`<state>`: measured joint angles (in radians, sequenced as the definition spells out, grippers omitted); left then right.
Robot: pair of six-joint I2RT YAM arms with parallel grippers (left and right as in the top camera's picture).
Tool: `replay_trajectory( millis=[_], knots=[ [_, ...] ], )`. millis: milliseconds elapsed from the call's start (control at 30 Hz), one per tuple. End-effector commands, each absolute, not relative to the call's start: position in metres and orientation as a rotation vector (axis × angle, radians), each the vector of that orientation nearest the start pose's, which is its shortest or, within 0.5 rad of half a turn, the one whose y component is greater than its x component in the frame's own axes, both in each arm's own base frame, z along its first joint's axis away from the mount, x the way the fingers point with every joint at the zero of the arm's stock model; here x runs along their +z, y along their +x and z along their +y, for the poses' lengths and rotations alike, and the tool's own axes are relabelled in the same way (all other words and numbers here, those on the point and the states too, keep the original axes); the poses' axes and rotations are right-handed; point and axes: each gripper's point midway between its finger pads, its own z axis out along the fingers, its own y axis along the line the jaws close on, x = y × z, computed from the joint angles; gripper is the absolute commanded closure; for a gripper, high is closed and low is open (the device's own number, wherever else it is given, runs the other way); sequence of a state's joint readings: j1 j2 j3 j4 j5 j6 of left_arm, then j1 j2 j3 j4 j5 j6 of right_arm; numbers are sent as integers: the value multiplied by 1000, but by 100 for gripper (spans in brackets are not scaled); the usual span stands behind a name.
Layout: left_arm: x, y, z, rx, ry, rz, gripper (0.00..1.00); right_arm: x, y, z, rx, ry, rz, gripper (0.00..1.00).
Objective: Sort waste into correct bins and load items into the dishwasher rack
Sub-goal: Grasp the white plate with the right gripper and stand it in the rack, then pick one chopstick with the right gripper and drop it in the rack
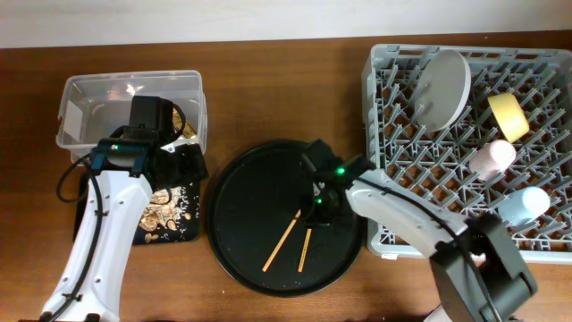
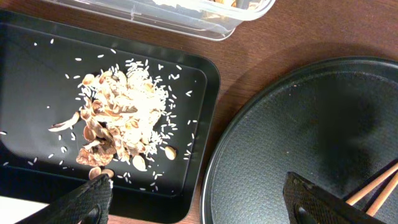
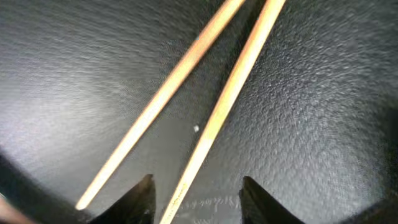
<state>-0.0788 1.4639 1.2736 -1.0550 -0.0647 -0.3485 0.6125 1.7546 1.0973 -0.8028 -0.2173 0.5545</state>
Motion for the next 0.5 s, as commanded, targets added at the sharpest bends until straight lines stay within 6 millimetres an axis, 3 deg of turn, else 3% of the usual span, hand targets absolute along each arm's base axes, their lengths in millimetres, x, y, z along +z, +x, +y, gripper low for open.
replay_trajectory(
  millis=[0, 167, 200, 333, 433, 467],
  knots=[
    [158, 321, -11, 3, -407, 2771, 13, 4, 240, 210, 245, -85, 3185, 54],
    [158, 321, -11, 3, -407, 2771, 13, -19, 231, 201, 147, -31, 3261, 57],
    [158, 321, -11, 3, -407, 2771, 13, -20, 229, 200, 139, -31, 3270, 71],
    [158, 321, -11, 3, -407, 2772, 13, -19, 228, 198, 134, -25, 3276, 93],
    [158, 321, -11, 3, -407, 2772, 13, -10, 232, 200, 137, -7, 3271, 96],
    [158, 320, -11, 4, -408, 2774, 13, 5, 240, 200, 145, 9, 3249, 96]
  ],
)
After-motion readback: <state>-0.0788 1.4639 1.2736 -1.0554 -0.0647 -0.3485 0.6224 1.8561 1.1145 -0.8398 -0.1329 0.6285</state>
